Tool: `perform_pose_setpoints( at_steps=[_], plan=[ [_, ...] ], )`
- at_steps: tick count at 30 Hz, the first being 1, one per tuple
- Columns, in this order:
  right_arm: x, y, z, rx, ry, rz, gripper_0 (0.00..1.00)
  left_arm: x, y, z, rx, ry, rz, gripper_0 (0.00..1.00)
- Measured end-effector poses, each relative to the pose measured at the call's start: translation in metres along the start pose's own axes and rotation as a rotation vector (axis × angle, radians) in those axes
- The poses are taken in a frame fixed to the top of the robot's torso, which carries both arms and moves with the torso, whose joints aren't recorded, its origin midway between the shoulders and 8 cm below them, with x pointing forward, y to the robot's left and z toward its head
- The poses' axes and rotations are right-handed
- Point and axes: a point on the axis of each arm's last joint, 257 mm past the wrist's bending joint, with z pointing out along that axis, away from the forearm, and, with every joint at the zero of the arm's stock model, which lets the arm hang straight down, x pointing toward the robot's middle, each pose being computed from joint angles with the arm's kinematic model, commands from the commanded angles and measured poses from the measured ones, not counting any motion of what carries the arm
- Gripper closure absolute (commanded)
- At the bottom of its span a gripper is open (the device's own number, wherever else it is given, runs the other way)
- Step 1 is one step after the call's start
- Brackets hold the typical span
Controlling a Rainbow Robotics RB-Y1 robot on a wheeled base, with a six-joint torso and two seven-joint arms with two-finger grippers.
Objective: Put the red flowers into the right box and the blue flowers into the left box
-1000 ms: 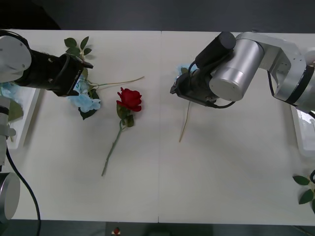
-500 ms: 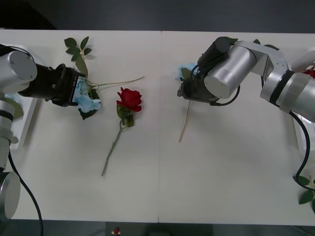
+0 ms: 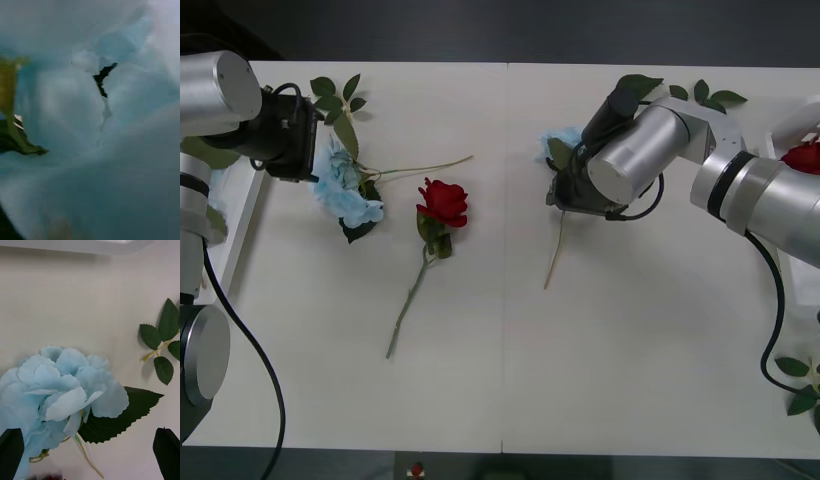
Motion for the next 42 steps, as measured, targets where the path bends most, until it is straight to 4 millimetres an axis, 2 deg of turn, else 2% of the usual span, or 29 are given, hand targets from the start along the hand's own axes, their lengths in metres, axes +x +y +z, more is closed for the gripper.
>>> perform_pose_setpoints(
  at_steps=[2,5,8,11,18,20,22,25,28,35,39,42],
  plan=[
    [0.001,0.003,0.003,-0.003,0.001,-0.012,0.05,-0.009,0.006,0.002,-0.012,-0.012,-0.022,0.00],
    [0.004,0.005,0.005,-0.002,0.007,-0.011,0.17,-0.022,0.010,0.000,-0.020,-0.025,-0.056,0.00],
    [0.005,0.006,0.006,-0.002,0.009,-0.010,0.25,-0.026,0.020,-0.005,-0.068,-0.015,-0.085,0.00],
    [0.005,0.004,0.007,0.000,0.009,-0.008,0.36,-0.022,0.020,-0.013,-0.099,-0.002,-0.108,0.00],
    [0.004,-0.002,0.008,0.011,0.008,-0.001,0.42,0.003,0.002,-0.018,-0.094,0.031,-0.198,0.00],
    [0.001,-0.001,0.009,0.005,0.000,-0.001,0.54,0.014,0.003,-0.015,-0.100,0.042,-0.194,0.00],
    [-0.002,0.000,0.010,-0.002,-0.011,-0.011,0.72,0.022,0.008,-0.009,-0.116,0.024,-0.166,0.00],
    [-0.001,-0.003,0.012,0.005,-0.007,-0.033,0.85,0.030,0.018,0.000,-0.149,-0.038,-0.111,0.00],
    [0.001,0.001,0.014,0.004,-0.005,-0.042,0.99,0.051,0.026,0.008,-0.167,-0.039,-0.087,0.00],
    [0.003,0.005,0.014,0.001,-0.005,-0.048,1.00,0.084,0.037,0.019,-0.193,-0.047,-0.087,0.00],
    [0.001,0.008,0.012,-0.012,-0.003,-0.031,1.00,0.090,0.039,0.020,-0.197,-0.047,-0.089,0.00],
    [-0.003,0.018,0.005,-0.066,0.018,0.036,1.00,0.087,0.040,0.021,-0.196,-0.053,-0.099,0.00]
  ],
)
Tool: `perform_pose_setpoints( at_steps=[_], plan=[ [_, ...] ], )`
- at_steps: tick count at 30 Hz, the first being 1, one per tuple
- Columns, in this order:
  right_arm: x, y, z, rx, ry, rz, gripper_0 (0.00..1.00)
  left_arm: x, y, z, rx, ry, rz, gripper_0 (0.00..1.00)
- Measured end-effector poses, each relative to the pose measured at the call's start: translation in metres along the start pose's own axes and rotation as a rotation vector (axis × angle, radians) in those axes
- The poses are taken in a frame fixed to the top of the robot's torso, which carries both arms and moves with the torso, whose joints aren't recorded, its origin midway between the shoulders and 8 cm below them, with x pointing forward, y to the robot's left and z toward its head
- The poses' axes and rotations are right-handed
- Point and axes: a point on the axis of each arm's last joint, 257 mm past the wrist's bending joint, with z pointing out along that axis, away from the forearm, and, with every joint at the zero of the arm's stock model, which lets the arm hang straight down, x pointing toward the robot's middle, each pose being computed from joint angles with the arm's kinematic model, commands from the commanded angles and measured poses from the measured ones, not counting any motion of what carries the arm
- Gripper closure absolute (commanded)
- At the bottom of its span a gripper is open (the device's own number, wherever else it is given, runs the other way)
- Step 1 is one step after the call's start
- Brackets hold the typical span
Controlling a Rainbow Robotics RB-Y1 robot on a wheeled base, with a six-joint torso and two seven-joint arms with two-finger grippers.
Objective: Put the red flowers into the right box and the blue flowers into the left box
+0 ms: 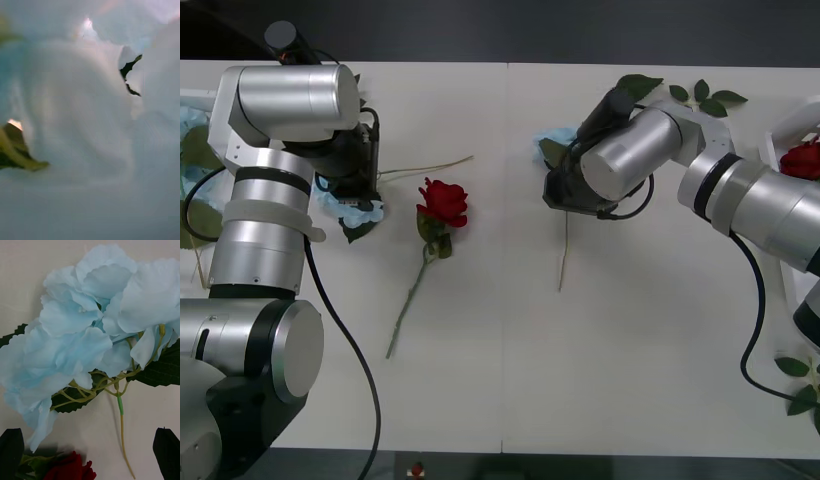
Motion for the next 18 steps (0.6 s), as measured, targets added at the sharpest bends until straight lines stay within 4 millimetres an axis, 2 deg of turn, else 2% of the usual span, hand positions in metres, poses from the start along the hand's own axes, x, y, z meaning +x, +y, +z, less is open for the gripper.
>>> perform_pose_setpoints(
  at_steps=[3,5,8,11,13,18],
  plan=[
    [-0.011,0.007,-0.015,-0.078,0.027,0.045,1.00,-0.010,0.000,0.006,0.005,-0.013,-0.020,0.00],
    [-0.022,0.003,-0.031,-0.117,0.037,-0.011,1.00,-0.017,0.002,0.012,0.005,-0.017,-0.033,0.00],
    [-0.045,-0.002,-0.059,-0.181,0.019,-0.093,1.00,-0.029,0.003,0.020,0.007,-0.032,-0.041,0.00],
    [-0.066,-0.003,-0.091,-0.258,0.000,-0.093,1.00,-0.041,0.006,0.030,0.011,-0.049,-0.047,0.00],
    [-0.075,0.002,-0.112,-0.326,-0.011,-0.111,1.00,-0.049,0.007,0.036,0.015,-0.059,-0.051,0.00],
    [-0.096,0.016,-0.157,-0.467,-0.115,-0.366,1.00,-0.069,0.007,0.043,0.030,-0.099,-0.051,0.00]
  ],
)
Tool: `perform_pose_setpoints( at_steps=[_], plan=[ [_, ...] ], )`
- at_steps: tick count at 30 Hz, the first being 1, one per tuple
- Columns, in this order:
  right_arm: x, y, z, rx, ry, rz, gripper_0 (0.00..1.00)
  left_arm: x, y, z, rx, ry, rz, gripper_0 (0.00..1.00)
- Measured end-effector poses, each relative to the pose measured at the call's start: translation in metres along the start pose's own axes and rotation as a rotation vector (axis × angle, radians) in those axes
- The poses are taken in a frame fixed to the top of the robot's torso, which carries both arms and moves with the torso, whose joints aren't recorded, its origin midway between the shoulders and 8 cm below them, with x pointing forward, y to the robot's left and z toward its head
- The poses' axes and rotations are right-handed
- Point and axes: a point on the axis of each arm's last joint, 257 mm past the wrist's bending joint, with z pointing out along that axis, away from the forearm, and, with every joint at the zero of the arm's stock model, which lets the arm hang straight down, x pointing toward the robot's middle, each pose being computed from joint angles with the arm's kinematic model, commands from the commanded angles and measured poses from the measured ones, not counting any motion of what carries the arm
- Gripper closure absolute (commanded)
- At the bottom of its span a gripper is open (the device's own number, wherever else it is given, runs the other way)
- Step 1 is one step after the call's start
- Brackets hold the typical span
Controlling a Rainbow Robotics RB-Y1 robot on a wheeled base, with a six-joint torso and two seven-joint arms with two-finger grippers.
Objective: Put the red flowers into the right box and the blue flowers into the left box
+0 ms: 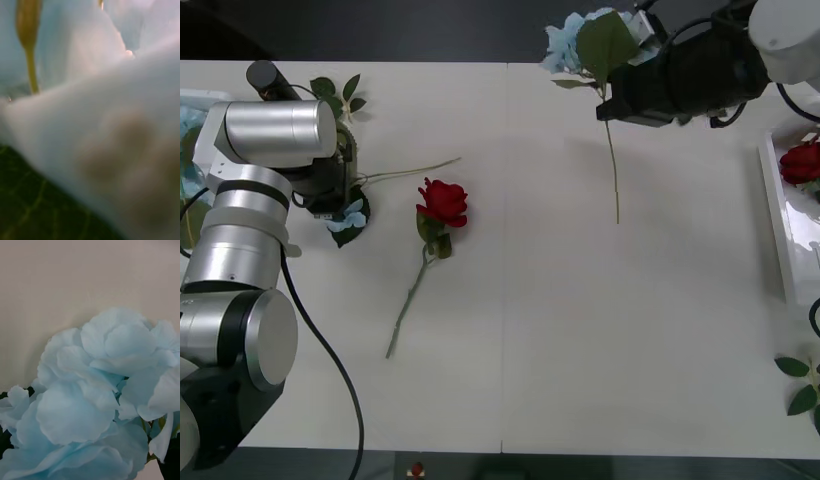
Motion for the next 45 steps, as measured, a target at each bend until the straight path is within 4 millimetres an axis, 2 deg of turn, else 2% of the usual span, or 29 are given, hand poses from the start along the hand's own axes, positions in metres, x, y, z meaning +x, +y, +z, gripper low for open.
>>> perform_pose_setpoints(
  at_steps=[4,8,11,16,19,23,27,31,35,39,42,45],
  plan=[
    [-0.011,0.022,-0.015,-0.103,-0.066,-0.091,1.00,-0.013,-0.006,-0.001,0.019,-0.026,0.001,0.00],
    [-0.011,0.039,-0.024,-0.174,-0.122,-0.199,1.00,-0.020,-0.013,-0.001,0.045,-0.046,0.008,0.00],
    [-0.005,0.053,-0.025,-0.222,-0.160,-0.315,1.00,-0.020,-0.015,-0.001,0.052,-0.046,0.009,0.00],
    [-0.004,0.083,-0.018,-0.320,-0.241,-0.354,1.00,-0.017,-0.014,-0.004,0.042,-0.036,0.016,0.00],
    [-0.008,0.104,-0.015,-0.389,-0.321,-0.386,1.00,-0.003,-0.012,-0.021,0.008,0.019,0.029,0.00],
    [-0.006,0.124,-0.007,-0.446,-0.393,-0.409,1.00,0.018,-0.019,-0.060,0.000,0.105,0.127,0.00],
    [0.000,0.139,0.002,-0.500,-0.407,-0.365,1.00,0.033,-0.013,-0.101,0.024,0.186,0.311,0.00],
    [0.002,0.154,0.008,-0.534,-0.412,-0.353,1.00,0.040,0.003,-0.127,0.114,0.246,0.568,0.00],
    [-0.002,0.167,0.014,-0.553,-0.436,-0.333,1.00,0.046,0.031,-0.135,0.233,0.274,0.982,0.00],
    [-0.010,0.178,0.020,-0.562,-0.473,-0.305,1.00,0.065,0.052,-0.136,0.352,0.337,1.205,0.00],
    [-0.012,0.187,0.024,-0.576,-0.487,-0.291,1.00,0.084,0.052,-0.142,0.493,0.370,1.361,0.00],
    [-0.012,0.194,0.025,-0.594,-0.491,-0.283,1.00,0.105,0.040,-0.157,0.717,0.338,1.554,0.00]
  ],
)
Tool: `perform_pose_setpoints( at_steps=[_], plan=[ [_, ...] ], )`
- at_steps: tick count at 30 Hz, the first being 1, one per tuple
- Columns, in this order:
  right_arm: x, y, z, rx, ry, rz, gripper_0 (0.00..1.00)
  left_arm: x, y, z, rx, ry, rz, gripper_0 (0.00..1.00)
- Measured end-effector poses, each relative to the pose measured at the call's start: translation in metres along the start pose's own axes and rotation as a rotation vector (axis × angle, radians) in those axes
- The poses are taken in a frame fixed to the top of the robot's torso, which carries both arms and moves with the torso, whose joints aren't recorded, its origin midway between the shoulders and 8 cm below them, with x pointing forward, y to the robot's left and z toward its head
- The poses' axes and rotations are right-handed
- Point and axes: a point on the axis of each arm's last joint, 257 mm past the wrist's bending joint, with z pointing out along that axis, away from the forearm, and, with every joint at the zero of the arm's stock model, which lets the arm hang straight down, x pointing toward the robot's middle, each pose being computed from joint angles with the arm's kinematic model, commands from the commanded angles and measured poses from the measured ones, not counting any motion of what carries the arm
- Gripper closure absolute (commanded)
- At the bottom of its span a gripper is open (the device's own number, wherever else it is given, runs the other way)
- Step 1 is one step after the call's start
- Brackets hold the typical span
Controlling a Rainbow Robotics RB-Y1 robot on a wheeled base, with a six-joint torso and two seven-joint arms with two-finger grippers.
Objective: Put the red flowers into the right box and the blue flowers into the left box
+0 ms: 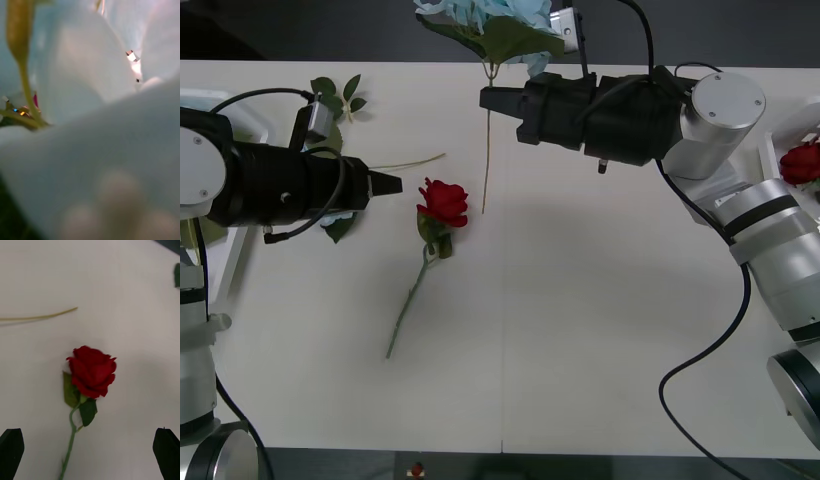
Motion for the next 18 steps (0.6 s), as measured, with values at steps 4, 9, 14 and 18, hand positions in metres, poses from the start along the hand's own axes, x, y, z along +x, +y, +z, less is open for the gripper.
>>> perform_pose_setpoints(
  at_steps=[4,9,14,18],
  plan=[
    [-0.002,0.003,0.001,-0.009,-0.008,0.009,1.00,-0.008,-0.031,0.005,0.124,-0.102,0.168,0.00],
    [-0.002,0.003,0.001,-0.008,-0.008,0.009,1.00,-0.007,-0.076,0.011,0.278,-0.197,0.180,0.00],
    [-0.002,0.002,0.001,-0.008,-0.008,0.009,1.00,-0.003,-0.100,0.018,0.309,-0.284,0.409,0.00],
    [-0.002,0.002,0.001,-0.008,-0.008,0.009,1.00,-0.010,-0.120,0.025,0.335,-0.337,0.375,0.00]
  ],
)
